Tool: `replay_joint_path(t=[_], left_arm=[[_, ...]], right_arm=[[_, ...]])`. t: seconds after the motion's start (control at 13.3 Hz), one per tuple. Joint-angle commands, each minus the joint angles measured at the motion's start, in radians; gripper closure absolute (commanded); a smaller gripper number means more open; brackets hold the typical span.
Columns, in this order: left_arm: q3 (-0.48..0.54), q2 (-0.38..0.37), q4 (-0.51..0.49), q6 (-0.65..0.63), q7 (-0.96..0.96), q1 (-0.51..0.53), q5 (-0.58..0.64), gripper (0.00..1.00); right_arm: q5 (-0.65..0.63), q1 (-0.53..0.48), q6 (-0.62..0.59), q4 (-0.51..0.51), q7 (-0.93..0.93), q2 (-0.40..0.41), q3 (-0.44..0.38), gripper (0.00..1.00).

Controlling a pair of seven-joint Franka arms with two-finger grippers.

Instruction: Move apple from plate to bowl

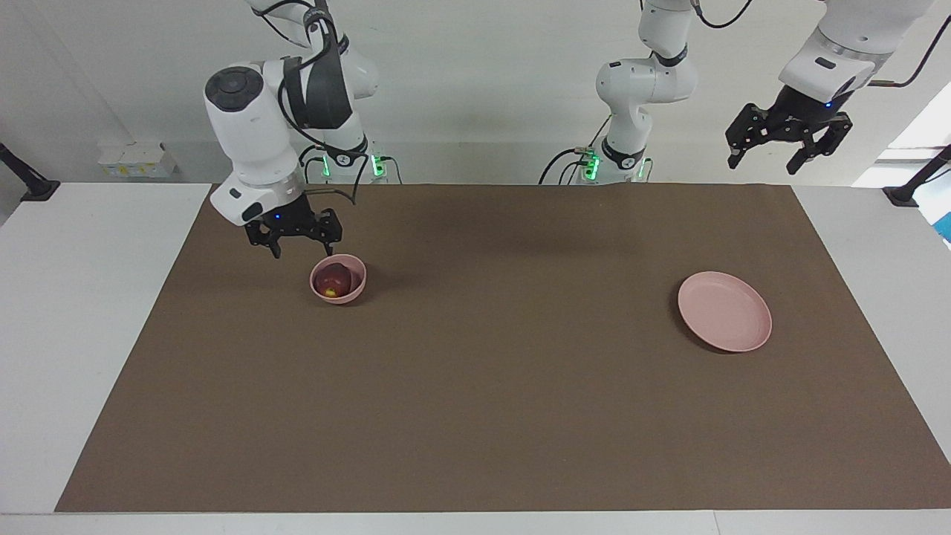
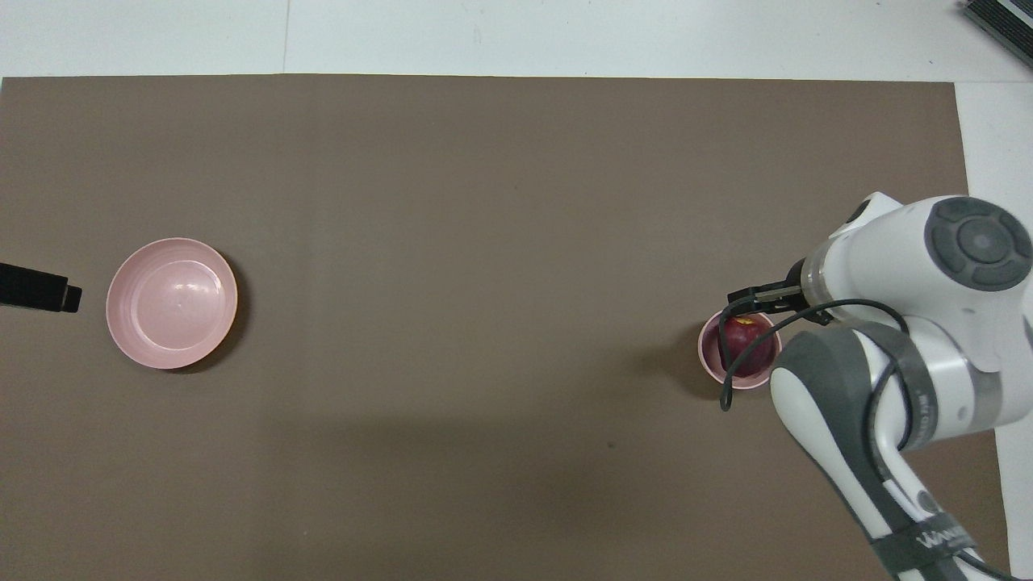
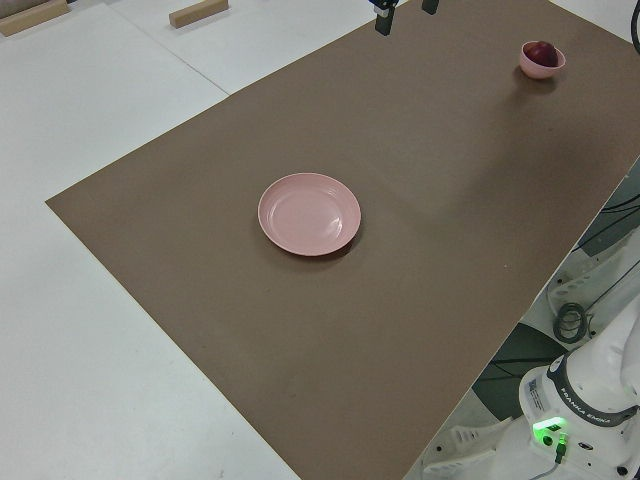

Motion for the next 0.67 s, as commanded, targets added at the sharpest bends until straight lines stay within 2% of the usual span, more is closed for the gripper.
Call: replay_joint_path(t=[0.0,0.38,0.6], left_arm=[[-0.005,-0.025,-0.026,-0.004,0.010,0.007,0.019,0.00],[-0.005,-0.025,-0.026,-0.004,0.010,0.007,0.019,0.00],[-0.005,-0.025,-0.026,-0.004,0.010,0.007,0.019,0.00]], right_arm=[[0.049,-0.044,-0.131,0.119,-0.028,0.015,0.009,0.00],[0.063,-0.064,-0.314,0.245,-0.025,0.020,0.007,0.00],[0.051,-0.069,-0.426,0.367,-0.028,0.075,0.003,0.00]])
